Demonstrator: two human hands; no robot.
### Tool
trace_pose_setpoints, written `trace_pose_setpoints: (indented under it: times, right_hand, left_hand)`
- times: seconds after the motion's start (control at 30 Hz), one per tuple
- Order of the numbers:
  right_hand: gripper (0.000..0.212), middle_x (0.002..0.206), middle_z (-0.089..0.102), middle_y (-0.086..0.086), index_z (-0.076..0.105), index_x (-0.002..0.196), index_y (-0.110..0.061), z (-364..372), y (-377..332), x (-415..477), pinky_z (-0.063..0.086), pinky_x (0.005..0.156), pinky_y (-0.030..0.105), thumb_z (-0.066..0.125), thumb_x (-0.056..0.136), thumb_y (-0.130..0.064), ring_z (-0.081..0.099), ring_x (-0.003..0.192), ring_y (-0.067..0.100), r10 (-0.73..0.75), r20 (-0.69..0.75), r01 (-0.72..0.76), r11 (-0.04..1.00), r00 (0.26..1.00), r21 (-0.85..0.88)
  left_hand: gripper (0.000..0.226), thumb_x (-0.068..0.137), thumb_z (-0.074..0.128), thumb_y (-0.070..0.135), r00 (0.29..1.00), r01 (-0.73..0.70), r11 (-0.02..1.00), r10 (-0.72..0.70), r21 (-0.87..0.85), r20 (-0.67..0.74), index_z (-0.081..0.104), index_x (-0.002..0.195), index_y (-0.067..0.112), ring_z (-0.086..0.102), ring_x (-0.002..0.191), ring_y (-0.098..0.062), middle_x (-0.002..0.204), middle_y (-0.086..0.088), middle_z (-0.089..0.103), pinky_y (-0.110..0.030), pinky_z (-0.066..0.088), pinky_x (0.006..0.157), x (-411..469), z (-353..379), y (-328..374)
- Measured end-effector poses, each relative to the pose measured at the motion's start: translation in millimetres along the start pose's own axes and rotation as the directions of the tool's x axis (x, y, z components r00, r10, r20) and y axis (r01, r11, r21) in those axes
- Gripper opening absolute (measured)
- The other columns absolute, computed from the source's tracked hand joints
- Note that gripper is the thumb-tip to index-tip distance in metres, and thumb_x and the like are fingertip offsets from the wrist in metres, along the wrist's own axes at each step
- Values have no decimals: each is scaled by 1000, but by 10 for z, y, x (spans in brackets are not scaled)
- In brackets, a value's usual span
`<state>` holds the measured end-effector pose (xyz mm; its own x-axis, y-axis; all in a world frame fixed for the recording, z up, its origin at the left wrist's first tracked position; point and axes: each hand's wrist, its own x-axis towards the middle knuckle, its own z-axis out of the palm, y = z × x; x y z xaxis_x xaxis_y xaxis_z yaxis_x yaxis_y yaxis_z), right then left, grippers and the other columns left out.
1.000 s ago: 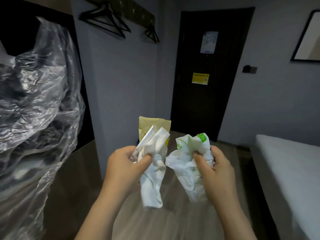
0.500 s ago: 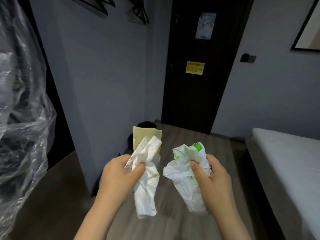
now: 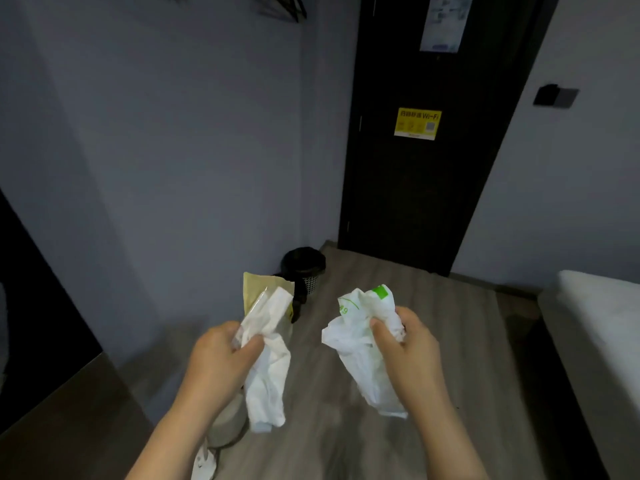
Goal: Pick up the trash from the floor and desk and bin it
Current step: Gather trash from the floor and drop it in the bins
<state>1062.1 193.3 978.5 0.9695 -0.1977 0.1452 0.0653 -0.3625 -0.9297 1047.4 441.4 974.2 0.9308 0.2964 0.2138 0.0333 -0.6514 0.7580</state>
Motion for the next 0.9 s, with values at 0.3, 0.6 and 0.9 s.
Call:
trace_pose_setpoints:
  times: [0.3,0.6,0.9]
  right_hand:
    - [8,76,66,-6,60,84,-26,335,440,1281,48,57,23,53,88,-29,62,70,9,100,54,-95,991,994,-90]
    - [9,74,66,-3,56,92,-24,1276,578,2863,51,61,33,53,92,-33,62,68,9,91,115,-60,966,989,-253]
    - [9,76,66,-5,59,98,-25,1900,770,4093,50,59,25,54,93,-32,62,68,6,134,167,-70,937,977,-342]
  left_hand:
    - [32,84,63,22,992,81,996,-85,40,93,54,64,-1,51,51,-18,57,-11,59,-29,35,49,1241,703,-286]
    - [19,83,65,19,973,171,985,-172,19,152,63,70,6,63,63,-22,64,-7,66,-34,47,58,2923,1099,-796]
    - [32,81,69,19,961,184,976,-203,114,186,50,58,8,51,52,-18,54,-5,54,-30,36,51,4212,1434,-1162]
